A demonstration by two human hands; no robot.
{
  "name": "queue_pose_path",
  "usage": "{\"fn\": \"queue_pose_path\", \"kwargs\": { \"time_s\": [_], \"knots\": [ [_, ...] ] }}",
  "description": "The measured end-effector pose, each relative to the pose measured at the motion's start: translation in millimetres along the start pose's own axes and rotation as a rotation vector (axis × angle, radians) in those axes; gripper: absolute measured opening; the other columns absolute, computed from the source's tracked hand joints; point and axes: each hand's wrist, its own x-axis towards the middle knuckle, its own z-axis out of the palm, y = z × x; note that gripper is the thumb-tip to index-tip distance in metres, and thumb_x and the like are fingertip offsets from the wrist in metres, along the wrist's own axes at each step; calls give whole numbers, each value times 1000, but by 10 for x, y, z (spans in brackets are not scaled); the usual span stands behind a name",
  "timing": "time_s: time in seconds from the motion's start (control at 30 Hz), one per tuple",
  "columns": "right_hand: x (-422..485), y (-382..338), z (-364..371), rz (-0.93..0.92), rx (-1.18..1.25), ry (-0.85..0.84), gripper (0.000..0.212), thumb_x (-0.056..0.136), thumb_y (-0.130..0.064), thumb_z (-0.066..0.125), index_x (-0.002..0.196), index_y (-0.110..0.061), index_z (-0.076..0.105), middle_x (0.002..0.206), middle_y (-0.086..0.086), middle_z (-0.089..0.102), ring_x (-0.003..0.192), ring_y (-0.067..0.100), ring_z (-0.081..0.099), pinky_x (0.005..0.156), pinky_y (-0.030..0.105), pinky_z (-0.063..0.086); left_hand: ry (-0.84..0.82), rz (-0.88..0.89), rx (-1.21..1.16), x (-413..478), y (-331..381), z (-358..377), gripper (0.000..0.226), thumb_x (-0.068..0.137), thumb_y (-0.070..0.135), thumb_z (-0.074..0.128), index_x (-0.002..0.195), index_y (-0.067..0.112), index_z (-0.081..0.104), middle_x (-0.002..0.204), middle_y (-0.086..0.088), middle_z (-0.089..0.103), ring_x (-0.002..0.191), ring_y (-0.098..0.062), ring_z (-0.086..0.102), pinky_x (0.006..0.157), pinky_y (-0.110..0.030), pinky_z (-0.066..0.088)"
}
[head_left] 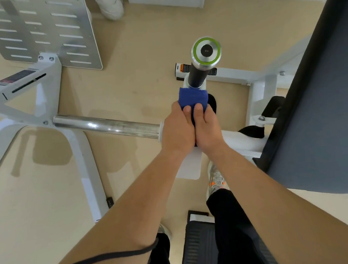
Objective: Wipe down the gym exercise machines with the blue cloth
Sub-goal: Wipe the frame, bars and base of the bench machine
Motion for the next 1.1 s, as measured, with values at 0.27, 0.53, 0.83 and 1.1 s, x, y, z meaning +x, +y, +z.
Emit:
{"fn": "queue_pose_path", "kwargs": {
  "time_s": [0.27, 0.53, 0.83, 1.1],
  "knots": [
    [188, -104, -55, -101, -176, 18, 29, 107, -36, 32, 105, -15, 51, 80, -8, 54, 67, 8, 50, 67, 29, 41, -114, 132, -66, 305, 5, -86, 23, 107, 29, 35, 100, 14, 51, 76, 8, 55, 66, -7, 50, 61, -24, 37],
    [-767, 282, -16, 21, -233, -73, 22, 107, -37, 31, 103, -17, 41, 82, -3, 58, 64, 9, 54, 57, 21, 40, -253, 78, -29, -516, -526, -198, 20, 106, 35, 32, 104, 20, 44, 84, 2, 63, 72, -18, 61, 69, -38, 52],
    [-246, -106, -120, -33, -296, -93, 22, 107, -32, 33, 102, -11, 38, 79, -3, 54, 68, 12, 52, 62, 32, 36, -233, 97, 83, -9, -138, -207, 27, 107, 31, 32, 105, 7, 45, 92, -8, 61, 80, -27, 57, 72, -38, 42],
    [-125, -114, -148, -122, -355, -72, 30, 107, -32, 31, 113, -5, 41, 80, -5, 51, 67, 10, 51, 62, 25, 42, -196, 195, 109, 97, -133, -192, 31, 107, 34, 29, 115, 8, 44, 92, -8, 63, 80, -28, 61, 72, -39, 46]
  ]
}}
